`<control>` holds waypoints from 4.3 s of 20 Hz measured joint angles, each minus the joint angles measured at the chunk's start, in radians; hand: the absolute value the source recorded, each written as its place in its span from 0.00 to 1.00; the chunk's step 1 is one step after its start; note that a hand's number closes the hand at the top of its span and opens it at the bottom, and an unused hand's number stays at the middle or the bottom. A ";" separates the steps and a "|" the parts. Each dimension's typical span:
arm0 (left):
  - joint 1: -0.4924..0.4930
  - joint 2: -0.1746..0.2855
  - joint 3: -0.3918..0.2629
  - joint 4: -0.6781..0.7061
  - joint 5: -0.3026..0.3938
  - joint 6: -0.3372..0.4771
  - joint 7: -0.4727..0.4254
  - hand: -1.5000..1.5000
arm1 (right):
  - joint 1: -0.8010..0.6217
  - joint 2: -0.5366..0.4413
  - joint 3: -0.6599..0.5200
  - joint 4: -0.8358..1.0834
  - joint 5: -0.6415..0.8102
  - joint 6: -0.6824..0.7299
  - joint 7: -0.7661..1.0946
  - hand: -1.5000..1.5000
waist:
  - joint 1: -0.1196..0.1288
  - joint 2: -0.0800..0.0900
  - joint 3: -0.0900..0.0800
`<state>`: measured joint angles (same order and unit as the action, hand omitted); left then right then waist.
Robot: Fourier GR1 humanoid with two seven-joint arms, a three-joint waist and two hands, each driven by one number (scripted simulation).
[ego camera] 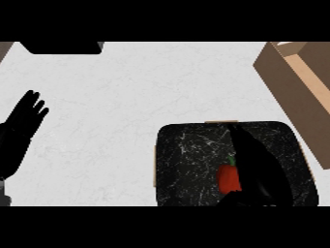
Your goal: Pick the bell pepper from the tray and place it in the cardboard box
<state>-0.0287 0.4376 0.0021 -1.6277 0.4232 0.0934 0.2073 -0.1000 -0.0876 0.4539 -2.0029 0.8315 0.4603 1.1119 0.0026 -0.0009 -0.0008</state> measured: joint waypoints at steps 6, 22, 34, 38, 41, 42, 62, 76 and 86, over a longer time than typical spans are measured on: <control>0.008 -0.018 0.001 -0.003 -0.021 0.001 -0.004 0.50 | 0.007 0.036 -0.032 0.055 0.054 0.028 -0.025 0.00 | 0.000 0.000 0.000; 0.012 -0.051 0.029 -0.004 -0.050 -0.032 0.007 0.50 | 0.065 0.075 -0.037 0.134 0.107 0.054 -0.057 0.00 | -0.001 0.000 0.000; 0.007 -0.076 0.073 -0.014 -0.078 -0.060 0.035 0.50 | 0.070 0.079 -0.072 0.197 0.151 0.034 -0.105 1.00 | -0.002 0.000 0.001; 0.007 -0.102 0.078 -0.014 -0.103 -0.068 0.033 0.50 | 0.068 0.062 -0.078 0.213 0.183 0.022 -0.159 1.00 | -0.002 0.000 0.001; -0.001 -0.112 0.093 -0.007 -0.117 -0.082 0.031 0.50 | 0.028 0.066 -0.094 0.250 0.189 0.016 -0.177 1.00 | -0.001 0.000 0.001; 0.001 -0.118 0.095 -0.006 -0.120 -0.085 0.033 0.50 | 0.048 0.067 -0.079 0.234 0.200 0.014 -0.179 1.00 | -0.002 0.000 0.001; -0.033 -0.149 0.120 -0.010 -0.148 -0.118 0.068 0.50 | -0.591 -0.039 -0.385 0.903 0.207 -0.177 -0.486 1.00 | 0.018 0.006 0.001; 0.003 -0.157 0.136 -0.012 -0.160 -0.132 0.053 0.50 | -0.823 -0.080 -0.396 0.638 0.336 -0.168 -0.283 1.00 | -0.001 -0.003 0.000; 0.001 -0.170 0.150 -0.004 -0.164 -0.145 0.042 0.50 | -0.843 -0.213 -0.516 0.612 0.366 -0.170 -0.262 1.00 | 0.000 0.000 0.000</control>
<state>-0.0282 0.2680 0.1524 -1.6316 0.2592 -0.0516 0.2497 -0.9429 -0.3005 -0.0620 -1.3905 1.1976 0.2907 0.8503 0.0023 -0.0010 -0.0003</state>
